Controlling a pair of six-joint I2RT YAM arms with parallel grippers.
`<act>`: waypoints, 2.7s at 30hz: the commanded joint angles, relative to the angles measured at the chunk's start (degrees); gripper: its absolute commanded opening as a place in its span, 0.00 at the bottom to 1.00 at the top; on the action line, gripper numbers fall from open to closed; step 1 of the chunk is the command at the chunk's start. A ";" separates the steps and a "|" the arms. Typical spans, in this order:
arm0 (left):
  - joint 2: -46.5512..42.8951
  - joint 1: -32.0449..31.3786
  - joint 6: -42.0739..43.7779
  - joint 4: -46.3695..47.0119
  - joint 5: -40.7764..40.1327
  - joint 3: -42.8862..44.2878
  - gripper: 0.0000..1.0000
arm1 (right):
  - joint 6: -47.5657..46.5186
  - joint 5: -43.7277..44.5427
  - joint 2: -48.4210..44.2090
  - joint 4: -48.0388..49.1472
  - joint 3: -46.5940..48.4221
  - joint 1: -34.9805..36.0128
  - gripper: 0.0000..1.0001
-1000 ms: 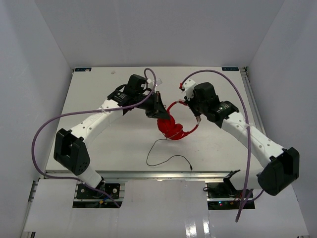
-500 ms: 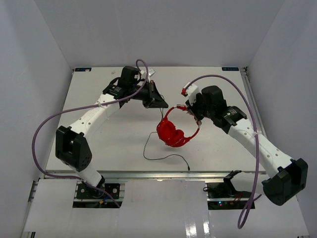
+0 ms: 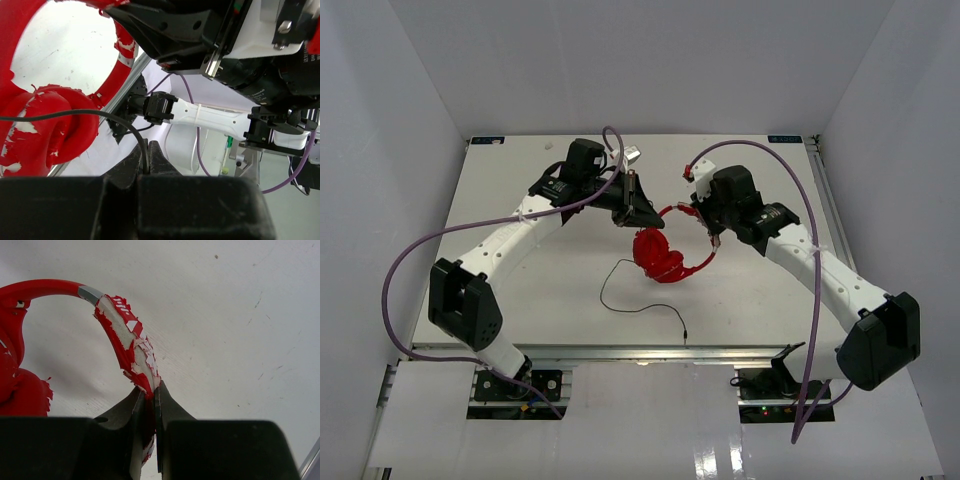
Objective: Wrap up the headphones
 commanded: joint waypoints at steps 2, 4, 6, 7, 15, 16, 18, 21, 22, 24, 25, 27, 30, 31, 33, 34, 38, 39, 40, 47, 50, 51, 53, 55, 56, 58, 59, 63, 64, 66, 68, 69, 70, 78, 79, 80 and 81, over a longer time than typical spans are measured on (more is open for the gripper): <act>0.12 -1.85 -0.65 1.11 1.42 0.76 0.06 | 4.42 1.12 0.42 5.13 5.59 0.05 0.08; 1.28 -3.23 -1.30 1.44 -0.30 1.31 0.07 | 5.70 2.67 0.83 6.22 6.23 -0.02 0.08; 2.16 -4.57 -2.42 2.15 -1.23 1.50 0.09 | 6.51 3.28 1.11 6.79 6.77 0.01 0.08; 2.71 -5.51 -2.89 2.52 -1.74 1.54 0.11 | 6.83 3.16 1.25 6.89 7.15 0.04 0.08; 3.19 -10.25 -5.97 5.59 -9.43 2.69 0.12 | 12.06 -1.26 2.09 7.13 7.63 -3.01 0.08; 3.13 -11.21 -6.28 6.06 -10.41 2.69 0.12 | 12.33 -2.09 2.18 7.09 7.56 -3.88 0.08; 3.02 -13.35 -5.98 6.38 -12.96 2.69 0.12 | 13.92 -3.71 2.19 6.99 7.52 -5.53 0.08; 1.50 -16.32 -4.14 6.61 -19.48 0.15 0.16 | 15.66 -6.53 1.94 6.80 7.92 -7.95 0.08; 0.34 -17.23 -2.69 7.17 -22.95 -0.86 0.18 | 16.11 -7.45 1.75 6.74 8.07 -8.40 0.08; -2.23 -18.99 0.91 8.71 -29.67 -3.57 0.28 | 16.84 -8.51 1.33 6.39 8.45 -8.96 0.08; -3.20 -19.54 3.01 10.06 -31.12 -6.25 0.32 | 17.18 -9.22 0.89 6.12 8.60 -9.23 0.08; -5.58 -21.39 5.29 13.92 -34.43 -10.42 0.42 | 17.76 -9.95 0.21 6.00 8.48 -9.45 0.07; -9.27 -24.72 10.19 21.44 -40.92 -17.23 0.54 | 18.70 -11.34 -1.75 5.91 8.06 -10.21 0.08; -10.00 -25.85 11.99 23.80 -42.73 -18.87 0.55 | 18.98 -11.51 -2.03 5.91 8.12 -10.54 0.08; -10.90 -27.61 14.86 28.51 -45.27 -22.03 0.59 | 19.61 -13.02 -2.37 5.47 8.48 -11.53 0.08; -11.42 -28.96 17.08 31.39 -47.39 -24.65 0.60 | 20.07 -13.97 -2.56 5.26 8.94 -12.29 0.08; -13.71 -34.46 26.87 48.73 -55.46 -36.66 0.61 | 21.20 -17.56 -2.89 3.34 11.13 -14.58 0.08; -14.18 -35.21 28.91 54.04 -56.13 -39.29 0.61 | 21.33 -18.21 -3.02 2.93 11.39 -15.02 0.08; -14.62 -35.53 30.74 57.98 -56.86 -42.14 0.61 | 21.48 -19.01 -3.35 2.81 11.50 -15.49 0.08; -13.08 -36.10 36.93 80.00 -61.94 -56.19 0.61 | 22.71 -26.41 -6.08 1.91 11.05 -17.34 0.08; -11.05 -36.10 38.64 83.65 -64.81 -58.27 0.61 | 23.14 -29.39 -7.12 1.41 11.29 -18.38 0.08; -10.12 -36.10 39.22 85.23 -65.69 -58.73 0.61 | 23.36 -30.12 -7.43 1.32 11.42 -18.71 0.08; -8.06 -36.02 41.14 87.98 -66.59 -59.25 0.61 | 23.78 -31.41 -7.90 1.18 11.70 -19.39 0.08; -5.95 -36.10 44.38 91.82 -66.85 -60.05 0.62 | 23.82 -31.73 -8.02 0.41 12.33 -19.87 0.08; -5.01 -36.10 46.19 94.13 -66.86 -60.45 0.63 | 23.73 -31.89 -8.03 0.09 12.63 -20.16 0.08; -3.49 -36.06 49.39 96.66 -67.15 -61.87 0.67 | 22.73 -32.85 -8.15 -0.79 13.35 -20.33 0.08; -2.05 -36.02 52.42 97.79 -67.27 -62.59 0.70 | 22.01 -33.45 -8.27 -1.15 13.71 -20.49 0.08; 2.21 -35.41 57.75 94.62 -66.46 -61.57 0.72 | 18.19 -42.22 -9.48 -0.62 13.00 -21.28 0.08; 2.76 -35.17 57.89 94.62 -66.41 -61.56 0.72 | 18.12 -43.49 -9.75 -0.52 12.97 -21.45 0.08; 4.40 -33.47 57.29 96.97 -63.80 -62.26 0.69 | 17.34 -45.49 -10.31 -0.33 12.45 -21.91 0.08; 5.68 -31.85 56.44 97.16 -62.59 -61.67 0.60 | 17.33 -46.77 -10.31 -0.41 12.44 -22.26 0.08; 6.40 -31.36 55.88 97.46 -62.55 -61.51 0.53 | 17.47 -47.44 -10.31 -0.42 12.44 -22.46 0.08; 7.08 -30.94 55.39 97.86 -62.57 -61.41 0.45 | 17.59 -47.99 -10.29 -0.42 12.44 -22.66 0.08; 10.90 -29.12 52.67 103.71 -57.92 -61.37 0.45 | 17.86 -49.51 -10.00 -0.19 11.44 -23.18 0.08; 11.24 -29.07 52.13 105.17 -56.90 -61.47 0.57 | 17.86 -49.46 -10.04 -0.24 11.39 -23.23 0.08; 11.56 -29.07 51.76 105.99 -55.26 -61.67 0.60 | 17.81 -49.55 -10.15 -0.34 11.39 -23.24 0.08; 11.88 -29.07 51.44 106.73 -53.62 -61.87 0.63 | 17.79 -49.63 -10.24 -0.42 11.39 -23.24 0.08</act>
